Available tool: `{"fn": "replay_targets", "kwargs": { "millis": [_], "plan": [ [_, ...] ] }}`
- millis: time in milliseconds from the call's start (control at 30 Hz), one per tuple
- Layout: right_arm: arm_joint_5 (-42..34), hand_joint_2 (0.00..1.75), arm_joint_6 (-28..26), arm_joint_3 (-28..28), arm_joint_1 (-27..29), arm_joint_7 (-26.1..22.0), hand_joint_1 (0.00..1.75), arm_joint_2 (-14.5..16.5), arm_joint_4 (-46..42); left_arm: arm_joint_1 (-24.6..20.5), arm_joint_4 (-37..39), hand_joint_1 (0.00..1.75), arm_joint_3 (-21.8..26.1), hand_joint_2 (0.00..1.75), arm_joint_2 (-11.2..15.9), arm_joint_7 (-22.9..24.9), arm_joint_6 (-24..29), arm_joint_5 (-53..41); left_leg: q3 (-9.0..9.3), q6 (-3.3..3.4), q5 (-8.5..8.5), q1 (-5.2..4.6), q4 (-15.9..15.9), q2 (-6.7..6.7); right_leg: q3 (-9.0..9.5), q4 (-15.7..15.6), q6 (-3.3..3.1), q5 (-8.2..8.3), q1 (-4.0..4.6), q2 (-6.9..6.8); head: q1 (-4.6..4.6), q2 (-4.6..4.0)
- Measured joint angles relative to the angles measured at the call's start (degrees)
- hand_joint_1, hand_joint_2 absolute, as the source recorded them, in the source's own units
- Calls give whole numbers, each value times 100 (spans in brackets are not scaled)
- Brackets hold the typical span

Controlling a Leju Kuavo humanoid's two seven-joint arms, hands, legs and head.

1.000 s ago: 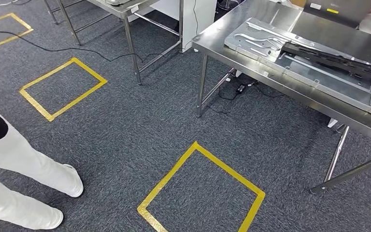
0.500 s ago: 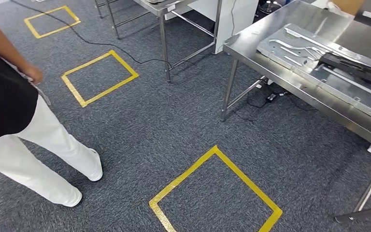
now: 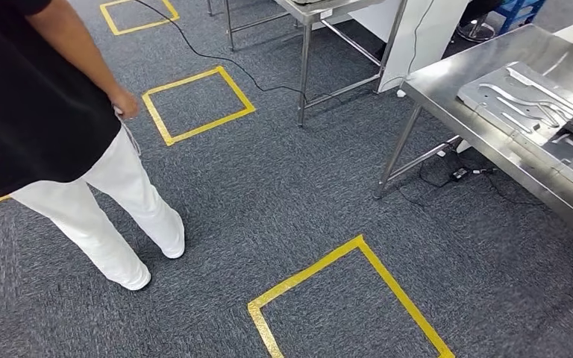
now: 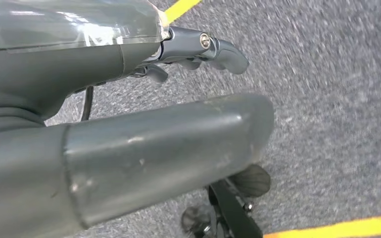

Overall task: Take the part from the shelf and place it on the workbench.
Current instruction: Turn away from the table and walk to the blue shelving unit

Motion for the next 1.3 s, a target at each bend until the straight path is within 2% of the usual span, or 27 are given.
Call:
{"fn": "replay_targets", "kwargs": {
  "millis": [33,67,100,133,200,267,333,367,433,500,533,567,600,633,667,733,800,867,933,1000,1033,1067,1100,1133,1167,1233,1300],
  "plan": [
    [15,0,0,-25,-9,-9,0,0,24,-3,0,0,1,0,0,0,-1,-4,-9,5,3,-3,7,-72,-160,310,6,-91,-5,35,-1,0],
    [28,0,0,-50,-17,-14,0,0,46,-2,0,0,1,0,0,1,-2,-9,-13,4,3,-5,18,-154,-233,425,10,-51,-12,50,-1,0],
    [35,0,0,-71,-24,-17,0,0,63,0,0,0,1,0,0,1,-5,-12,-11,-2,-1,-5,32,-237,-203,316,11,102,-22,64,-1,0],
    [41,0,-1,-88,-30,-20,0,0,76,1,0,0,1,0,-1,2,-8,-14,-7,-15,-10,-4,51,-320,-76,-5,6,341,-37,111,-1,0],
    [52,0,-2,-117,-37,-22,0,0,99,-6,0,0,1,0,-3,2,-13,-17,-23,-61,-36,-8,107,-465,208,-708,-17,681,-71,384,-1,0],
    [64,0,-4,-137,-57,-29,0,0,121,-15,0,0,2,0,-4,2,-15,-25,-74,-138,-44,-4,137,-585,318,-1003,-50,745,-63,578,-1,0],
    [79,0,-8,-146,-87,-36,0,1,134,-2,0,0,4,0,-3,3,-14,-45,-113,-231,-25,18,127,-703,328,-1032,-116,751,-43,489,0,0],
    [86,0,-11,-149,-97,-36,0,2,140,10,0,0,6,0,-3,5,-13,-54,-133,-264,-40,26,152,-673,343,-1062,-162,767,-47,417,0,0],
    [95,0,-14,-155,-98,-39,0,5,156,8,1,0,9,0,-4,9,-13,-70,-292,-303,-254,18,485,-391,366,-1128,-246,802,-62,245,-4,0],
    [98,0,-15,-166,-92,-39,0,10,180,-16,2,0,10,0,-6,11,-13,-77,-645,-328,-645,11,1213,-78,364,-1136,-287,801,-24,53,-8,0],
    [99,0,-15,-173,-92,-39,0,11,194,-23,2,0,10,0,-5,11,-13,-77,-801,-340,-778,14,1548,-23,360,-1134,-296,793,-4,-46,-8,0],
    [100,0,-15,-179,-95,-39,0,12,205,-18,2,0,10,0,-4,11,-13,-78,-877,-345,-812,16,1730,4,362,-1132,-304,783,11,-139,-7,0],
    [101,0,-15,-183,-99,-39,0,12,214,-7,2,0,10,0,-4,11,-13,-78,-836,-341,-731,17,1682,20,369,-1130,-307,772,22,-223,-7,0],
    [102,0,-14,-184,-105,-39,0,13,220,4,2,0,10,0,-3,11,-13,-79,-681,-328,-564,15,1411,46,381,-1129,-305,760,30,-298,-7,0],
    [105,0,-13,-185,-111,-40,0,14,223,11,2,0,10,0,-1,11,-12,-79,-444,-301,-367,6,991,127,399,-1128,-297,747,38,-365,-7,0],
    [118,0,-9,-187,-123,-53,0,16,230,2,2,0,10,0,3,11,-10,-80,-68,-222,-140,-40,303,343,439,-1126,-258,715,60,-479,-7,0],
    [146,0,-9,-200,-145,-81,0,20,242,0,1,0,10,0,6,11,-9,-92,10,-156,-124,-86,118,411,471,-1130,-201,696,63,-568,-7,0],
    [181,0,-9,-215,-176,-105,0,25,255,19,1,0,13,0,11,11,-8,-108,18,-102,-83,-82,62,296,508,-1132,-137,673,46,-605,-7,0],
    [207,0,-9,-239,-191,-118,0,28,267,23,2,0,16,0,13,13,-8,-115,53,-34,-14,-50,-26,184,439,-908,-80,493,33,-367,-6,0],
    [220,0,-9,-268,-192,-124,0,28,284,5,2,0,16,0,11,15,-8,-117,50,10,26,-38,-60,72,127,-236,-52,124,16,-47,-5,0],
    [222,0,-9,-279,-193,-124,0,28,296,-3,2,0,16,0,11,15,-8,-117,40,17,31,-41,-57,7,-63,140,-45,-25,10,18,-5,0],
    [224,0,-9,-289,-194,-124,0,28,306,-6,2,0,16,0,11,15,-8,-119,36,19,32,-44,-52,-68,-207,401,-37,-80,5,44,-5,0],
    [225,0,-9,-298,-194,-123,0,28,314,-6,2,0,16,0,11,15,-8,-120,38,15,30,-45,-42,-148,-260,453,-31,-11,-2,53,-5,0],
    [225,0,-9,-306,-194,-123,0,28,319,-4,2,0,16,0,10,16,-8,-120,43,6,23,-44,-25,-233,-210,279,-28,173,-13,70,-5,0],
    [225,0,-9,-313,-193,-124,0,28,322,-3,2,0,16,0,9,16,-8,-121,43,-10,12,-41,0,-317,-75,-77,-29,425,-31,137,-5,0],
    [227,0,-9,-331,-195,-125,0,28,332,-12,2,0,16,0,7,17,-8,-123,9,-67,-23,-45,73,-467,187,-754,-49,741,-62,417,-5,0],
    [239,0,-9,-350,-214,-129,0,28,343,-18,2,0,17,0,7,18,-8,-127,-54,-144,-33,-36,117,-583,261,-974,-94,770,-49,564,-6,0]
  ]
}}
